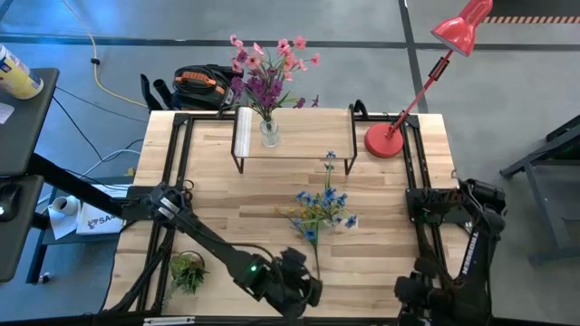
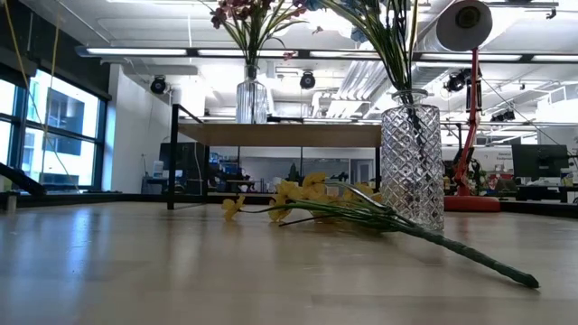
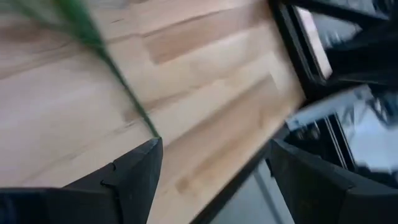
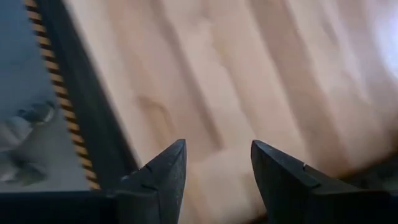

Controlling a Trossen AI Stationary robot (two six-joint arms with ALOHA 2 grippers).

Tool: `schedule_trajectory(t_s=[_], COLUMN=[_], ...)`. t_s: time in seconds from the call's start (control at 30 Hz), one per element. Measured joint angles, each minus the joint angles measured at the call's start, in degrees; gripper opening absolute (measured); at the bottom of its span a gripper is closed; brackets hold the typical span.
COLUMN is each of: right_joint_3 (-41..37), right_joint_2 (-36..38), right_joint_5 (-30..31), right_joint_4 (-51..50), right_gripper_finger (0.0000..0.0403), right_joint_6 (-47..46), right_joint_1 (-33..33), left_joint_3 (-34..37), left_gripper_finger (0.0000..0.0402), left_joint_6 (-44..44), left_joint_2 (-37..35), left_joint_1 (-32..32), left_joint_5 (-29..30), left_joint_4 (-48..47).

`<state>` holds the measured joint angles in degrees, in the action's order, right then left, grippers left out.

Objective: Pick and place flowers into a vace then onto a shelf
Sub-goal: Put the yellow flowers into the transparent vase

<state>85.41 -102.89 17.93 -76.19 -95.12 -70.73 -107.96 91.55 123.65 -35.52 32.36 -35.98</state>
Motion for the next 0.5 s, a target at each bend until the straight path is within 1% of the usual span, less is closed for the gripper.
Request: schedule_trajectory(t_s=[0.1, 0.2, 0.33, 0.5], right_joint_3=[-0.1, -0.1, -0.1, -0.1], right_joint_2=[0.0, 0.0, 0.0, 0.0], right_joint_5=[-2.0, -2.0, -1.8, 0.7], right_joint_4=[-3.9, -8.5, -13.5, -13.7], right_gripper_finger=[0.0177, 0.0181, 0.0181, 0.0182], right_joint_6=[-1.8, -2.0, -1.9, 0.2], right_joint_1=[0.1, 0.4, 1.4, 2.3], left_joint_3=[0.1, 0.1, 0.1, 0.0], left_gripper_finger=[0.0326, 0.0326, 0.0326, 0.0326], left_joint_6=[6.5, 9.1, 8.4, 3.2], left_joint_2=[2.0, 4.6, 7.0, 7.3], left_joint_1=[0.5, 2.2, 4.6, 8.6], left_joint_5=[1.1, -1.1, -2.7, -3.1], left_joint_4=[-4.0, -3.4, -1.2, -2.0])
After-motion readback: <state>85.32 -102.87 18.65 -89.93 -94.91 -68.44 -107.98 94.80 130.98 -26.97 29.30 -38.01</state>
